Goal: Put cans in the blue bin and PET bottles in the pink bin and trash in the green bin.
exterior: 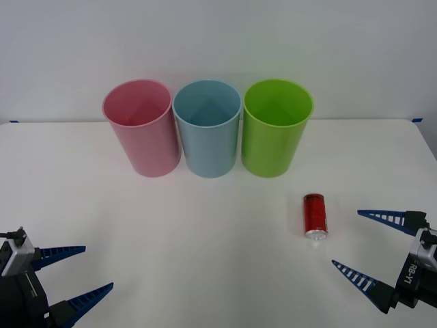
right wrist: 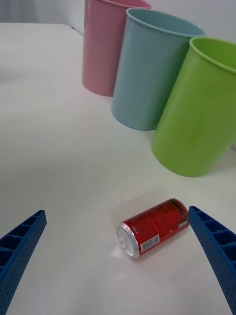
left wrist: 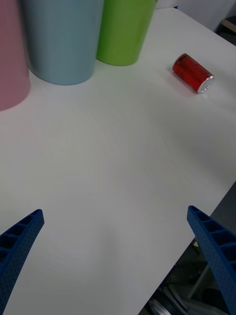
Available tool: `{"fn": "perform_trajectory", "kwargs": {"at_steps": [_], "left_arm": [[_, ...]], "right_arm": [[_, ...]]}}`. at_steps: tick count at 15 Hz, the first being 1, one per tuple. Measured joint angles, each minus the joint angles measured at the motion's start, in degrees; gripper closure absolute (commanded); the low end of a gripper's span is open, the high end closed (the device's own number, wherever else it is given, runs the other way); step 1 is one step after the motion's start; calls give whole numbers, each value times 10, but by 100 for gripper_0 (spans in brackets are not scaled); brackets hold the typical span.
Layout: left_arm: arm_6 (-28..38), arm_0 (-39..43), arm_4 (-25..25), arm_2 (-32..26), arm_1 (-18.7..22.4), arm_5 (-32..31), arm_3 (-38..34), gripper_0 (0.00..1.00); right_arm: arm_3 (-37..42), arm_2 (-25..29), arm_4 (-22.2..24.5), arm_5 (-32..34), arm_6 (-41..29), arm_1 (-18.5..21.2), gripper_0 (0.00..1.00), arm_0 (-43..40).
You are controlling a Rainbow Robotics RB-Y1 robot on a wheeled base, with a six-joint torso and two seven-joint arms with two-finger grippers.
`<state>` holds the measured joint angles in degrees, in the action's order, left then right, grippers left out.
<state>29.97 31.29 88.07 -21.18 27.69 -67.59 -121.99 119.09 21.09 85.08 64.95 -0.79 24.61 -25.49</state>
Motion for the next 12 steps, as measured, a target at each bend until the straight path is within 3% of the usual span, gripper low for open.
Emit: {"fn": "perform_trajectory", "kwargs": {"at_steps": [12], "left_arm": [[0,0,0,0,0,0,0,0]], "right_arm": [[4,16,-3,0,-1,-6,0,4]]}}
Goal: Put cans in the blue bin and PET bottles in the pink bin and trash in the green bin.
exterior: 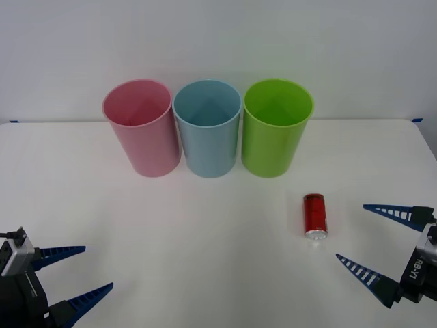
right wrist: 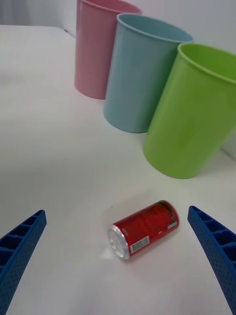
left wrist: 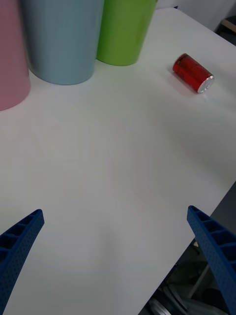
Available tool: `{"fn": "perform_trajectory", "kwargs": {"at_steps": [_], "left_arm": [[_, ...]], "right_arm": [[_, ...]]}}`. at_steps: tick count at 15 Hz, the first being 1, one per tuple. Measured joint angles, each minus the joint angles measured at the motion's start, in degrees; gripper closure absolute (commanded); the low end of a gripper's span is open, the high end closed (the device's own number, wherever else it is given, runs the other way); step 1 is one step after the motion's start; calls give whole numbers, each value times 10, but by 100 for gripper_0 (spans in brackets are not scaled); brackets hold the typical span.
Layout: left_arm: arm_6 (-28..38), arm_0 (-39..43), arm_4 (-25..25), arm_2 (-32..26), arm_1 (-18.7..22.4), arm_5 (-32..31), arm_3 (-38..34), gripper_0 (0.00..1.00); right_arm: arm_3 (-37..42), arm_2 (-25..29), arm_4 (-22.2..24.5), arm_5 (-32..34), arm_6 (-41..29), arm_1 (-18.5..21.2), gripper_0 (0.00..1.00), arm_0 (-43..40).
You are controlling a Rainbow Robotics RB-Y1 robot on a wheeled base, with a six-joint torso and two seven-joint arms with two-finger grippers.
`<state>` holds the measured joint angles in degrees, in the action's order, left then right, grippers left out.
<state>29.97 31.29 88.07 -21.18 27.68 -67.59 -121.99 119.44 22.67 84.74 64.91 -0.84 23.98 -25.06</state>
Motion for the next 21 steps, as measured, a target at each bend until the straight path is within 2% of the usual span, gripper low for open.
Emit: {"fn": "perform_trajectory", "kwargs": {"at_steps": [3,6,9,15,21], "left_arm": [[0,0,0,0,0,0,0,0],[0,0,0,0,0,0,0,0],[0,0,0,0,0,0,0,0],[0,0,0,0,0,0,0,0],[0,0,0,0,0,0,0,0]], "right_arm": [[37,43,-4,6,-18,-1,0,-15],[61,54,5,6,-88,2,0,-21],[87,58,36,-2,-181,1,0,-21],[153,53,165,-18,-384,1,0,-17],[185,21,279,-17,-536,1,0,-4]]}}
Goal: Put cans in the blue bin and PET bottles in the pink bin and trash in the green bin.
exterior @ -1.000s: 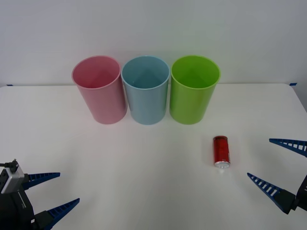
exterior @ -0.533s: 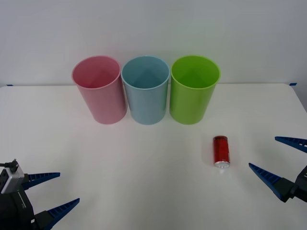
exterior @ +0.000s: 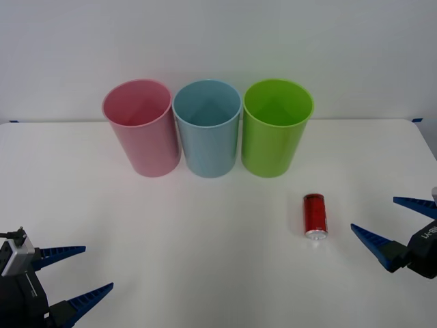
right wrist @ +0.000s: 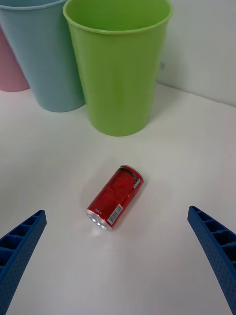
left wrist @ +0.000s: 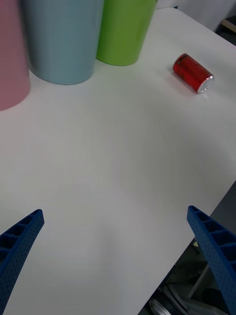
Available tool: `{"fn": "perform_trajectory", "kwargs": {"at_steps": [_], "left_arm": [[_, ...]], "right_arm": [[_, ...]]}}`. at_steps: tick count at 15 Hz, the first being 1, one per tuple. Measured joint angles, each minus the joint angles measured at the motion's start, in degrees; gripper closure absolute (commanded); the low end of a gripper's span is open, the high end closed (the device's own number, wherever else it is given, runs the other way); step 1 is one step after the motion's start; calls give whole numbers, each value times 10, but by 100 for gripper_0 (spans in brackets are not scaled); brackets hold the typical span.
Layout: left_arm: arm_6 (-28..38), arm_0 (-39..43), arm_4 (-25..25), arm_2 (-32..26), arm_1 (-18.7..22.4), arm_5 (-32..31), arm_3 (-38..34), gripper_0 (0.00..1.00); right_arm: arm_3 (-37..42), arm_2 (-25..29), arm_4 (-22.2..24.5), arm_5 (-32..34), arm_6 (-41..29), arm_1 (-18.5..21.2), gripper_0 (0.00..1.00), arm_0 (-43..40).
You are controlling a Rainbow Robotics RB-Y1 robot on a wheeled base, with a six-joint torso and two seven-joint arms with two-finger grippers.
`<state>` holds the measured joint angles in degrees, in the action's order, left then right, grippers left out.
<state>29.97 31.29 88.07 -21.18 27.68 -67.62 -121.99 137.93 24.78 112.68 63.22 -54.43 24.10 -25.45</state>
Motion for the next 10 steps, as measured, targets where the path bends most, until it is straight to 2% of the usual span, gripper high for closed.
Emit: {"fn": "perform_trajectory", "kwargs": {"at_steps": [6,10], "left_arm": [[0,0,0,0,0,0,0,0],[0,0,0,0,0,0,0,0]], "right_arm": [[-1,-49,130,1,-149,0,0,35],[-48,-84,181,2,-180,-9,0,89]]}}
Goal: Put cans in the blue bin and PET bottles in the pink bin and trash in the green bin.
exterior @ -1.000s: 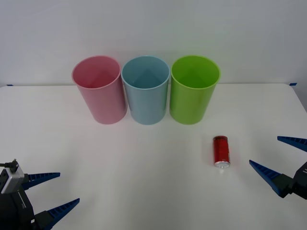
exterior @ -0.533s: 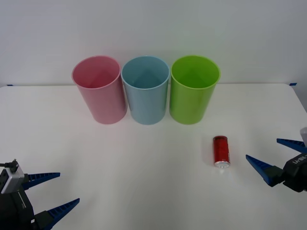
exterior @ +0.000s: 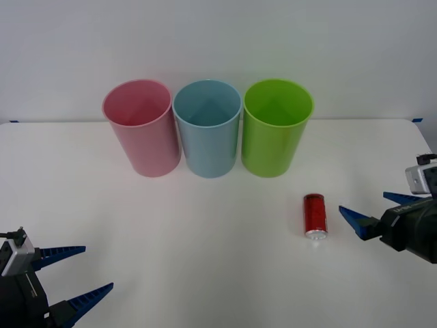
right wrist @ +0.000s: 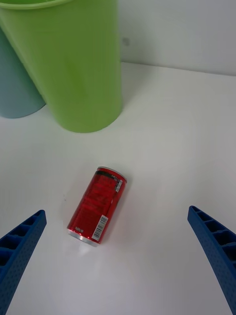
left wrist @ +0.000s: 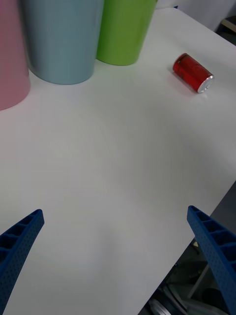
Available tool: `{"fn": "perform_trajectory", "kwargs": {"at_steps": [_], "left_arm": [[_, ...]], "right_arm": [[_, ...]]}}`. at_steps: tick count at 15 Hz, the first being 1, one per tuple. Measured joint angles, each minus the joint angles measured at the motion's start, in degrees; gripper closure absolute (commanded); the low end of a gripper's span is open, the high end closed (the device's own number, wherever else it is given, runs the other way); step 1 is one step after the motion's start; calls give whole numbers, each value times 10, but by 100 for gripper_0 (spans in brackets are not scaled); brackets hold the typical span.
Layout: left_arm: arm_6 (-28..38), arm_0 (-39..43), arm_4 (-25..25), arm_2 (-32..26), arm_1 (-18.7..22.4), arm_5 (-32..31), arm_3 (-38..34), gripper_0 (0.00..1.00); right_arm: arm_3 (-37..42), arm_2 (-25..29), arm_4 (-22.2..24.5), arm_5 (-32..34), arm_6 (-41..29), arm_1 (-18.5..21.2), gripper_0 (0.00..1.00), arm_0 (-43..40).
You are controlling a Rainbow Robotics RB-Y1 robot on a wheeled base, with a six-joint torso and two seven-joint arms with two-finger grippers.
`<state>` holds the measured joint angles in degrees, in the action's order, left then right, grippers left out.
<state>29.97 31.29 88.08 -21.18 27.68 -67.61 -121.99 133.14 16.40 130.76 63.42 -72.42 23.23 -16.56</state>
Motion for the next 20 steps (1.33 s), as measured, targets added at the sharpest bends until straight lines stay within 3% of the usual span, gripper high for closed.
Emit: {"fn": "perform_trajectory", "kwargs": {"at_steps": [5,12,20], "left_arm": [[0,0,0,0,0,0,0,0],[0,0,0,0,0,0,0,0],[0,0,0,0,0,0,0,0]], "right_arm": [[-51,-7,60,69,10,-60,0,67],[-133,-49,132,71,10,-83,0,112],[-233,-84,163,30,14,-107,0,152]]}}
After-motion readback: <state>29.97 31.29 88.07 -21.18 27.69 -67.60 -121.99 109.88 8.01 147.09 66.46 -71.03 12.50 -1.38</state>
